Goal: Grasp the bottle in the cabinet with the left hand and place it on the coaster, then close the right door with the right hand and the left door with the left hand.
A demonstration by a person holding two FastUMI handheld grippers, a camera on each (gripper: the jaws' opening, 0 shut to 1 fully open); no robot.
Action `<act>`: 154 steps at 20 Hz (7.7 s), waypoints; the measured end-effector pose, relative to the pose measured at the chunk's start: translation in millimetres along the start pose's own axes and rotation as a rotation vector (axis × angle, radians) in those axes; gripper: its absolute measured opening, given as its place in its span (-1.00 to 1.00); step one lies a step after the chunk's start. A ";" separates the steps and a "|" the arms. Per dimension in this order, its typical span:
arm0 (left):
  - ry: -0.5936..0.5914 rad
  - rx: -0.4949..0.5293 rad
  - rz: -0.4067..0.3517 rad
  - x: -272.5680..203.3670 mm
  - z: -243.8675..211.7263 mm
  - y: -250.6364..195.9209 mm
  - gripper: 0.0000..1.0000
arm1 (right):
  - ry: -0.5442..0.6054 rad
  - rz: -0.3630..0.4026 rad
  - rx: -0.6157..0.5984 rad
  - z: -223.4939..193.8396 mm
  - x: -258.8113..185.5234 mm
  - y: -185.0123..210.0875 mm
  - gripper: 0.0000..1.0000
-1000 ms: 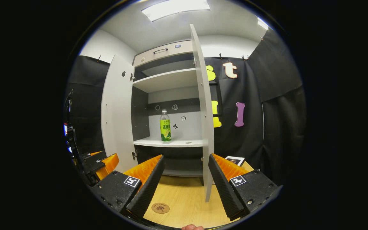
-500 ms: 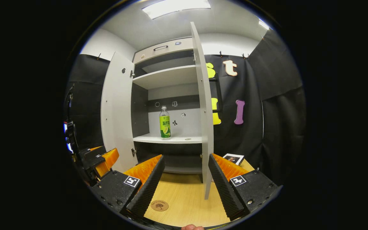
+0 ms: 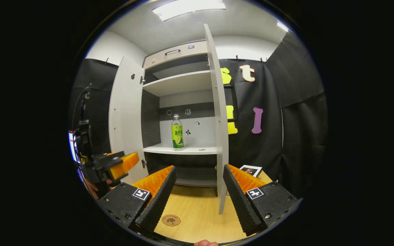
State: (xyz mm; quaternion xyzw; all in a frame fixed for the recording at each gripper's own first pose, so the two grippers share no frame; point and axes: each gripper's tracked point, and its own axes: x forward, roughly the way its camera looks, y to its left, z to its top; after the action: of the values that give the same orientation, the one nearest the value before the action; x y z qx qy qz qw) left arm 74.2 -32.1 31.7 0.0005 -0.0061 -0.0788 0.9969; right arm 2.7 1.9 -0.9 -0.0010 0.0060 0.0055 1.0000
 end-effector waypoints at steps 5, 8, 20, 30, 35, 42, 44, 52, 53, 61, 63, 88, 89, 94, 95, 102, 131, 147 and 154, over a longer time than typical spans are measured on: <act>0.010 -0.024 -0.121 69.6 20.2 -16.9 0.89 | 0.010 -0.039 0.004 -1.0 -3.8 -8.3 0.70; 0.002 -0.042 -0.151 113.3 25.6 -16.8 0.89 | 0.017 -0.079 -0.007 -2.2 -3.7 -15.8 0.69; 0.004 0.004 -0.083 289.8 19.9 3.8 0.89 | 0.053 -0.206 0.039 -10.5 -4.0 -37.0 0.70; 0.037 0.057 -0.069 343.8 9.1 5.6 0.89 | 0.047 -0.272 0.072 -11.3 2.4 -56.8 0.69; 0.018 0.083 -0.065 347.2 16.2 6.3 0.59 | 0.041 -0.276 0.076 -9.6 2.5 -61.6 0.70; -0.020 0.081 -0.106 296.5 42.9 -3.6 0.45 | 0.035 -0.229 0.077 -5.4 3.3 -59.9 0.69; -0.023 0.082 -0.118 272.4 46.3 -7.0 0.45 | 0.026 -0.198 0.074 -0.8 4.5 -55.5 0.69; -0.006 0.046 -0.079 170.8 28.9 2.7 0.45 | 0.011 -0.086 0.079 9.6 -2.6 -32.7 0.69; 0.003 0.035 -0.064 159.3 20.5 6.3 0.39 | 0.010 -0.074 0.075 11.4 -4.1 -29.2 0.69; 0.061 0.045 0.038 73.6 -71.7 3.7 0.44 | -0.014 0.028 0.048 47.3 -26.5 -2.3 0.69; 0.081 0.037 0.047 58.6 -102.9 -4.5 0.45 | -0.028 0.027 0.026 59.5 -28.0 -0.7 0.69; 0.102 0.037 0.062 21.9 -272.0 -38.8 0.51 | -0.002 -0.052 0.044 80.3 -40.2 -7.2 0.69; 0.106 0.037 0.055 20.5 -272.8 -39.8 0.53 | -0.002 -0.052 0.044 80.2 -39.2 -8.0 0.69; 0.128 0.046 0.037 13.3 -266.9 -37.8 0.81 | -0.003 -0.041 0.068 75.5 -32.7 -13.5 0.69; 0.116 0.046 0.035 9.1 -257.4 -36.3 0.96 | -0.001 -0.040 0.069 73.1 -30.8 -15.4 0.69; 0.060 -0.023 -0.069 -8.1 -160.2 -53.9 0.94 | 0.004 -0.050 0.092 46.6 -26.7 -40.9 0.69; 0.054 0.074 0.000 -89.9 -62.2 -69.1 0.91 | -0.099 -0.100 0.046 125.1 103.2 -143.4 0.69; 0.071 0.077 0.083 -99.0 -68.0 -30.6 0.91 | -0.069 0.146 -0.018 113.2 137.3 -14.5 0.63; 0.068 0.072 0.117 -99.2 -64.6 -16.0 0.92 | -0.153 0.135 -0.042 141.2 118.1 -13.3 0.65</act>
State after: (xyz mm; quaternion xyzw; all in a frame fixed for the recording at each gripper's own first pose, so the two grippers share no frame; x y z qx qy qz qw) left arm -25.4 -32.3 -34.1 0.0387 0.0247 -0.0203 0.9987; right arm 122.7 -9.7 138.9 -0.0213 -0.0703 0.0733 0.9946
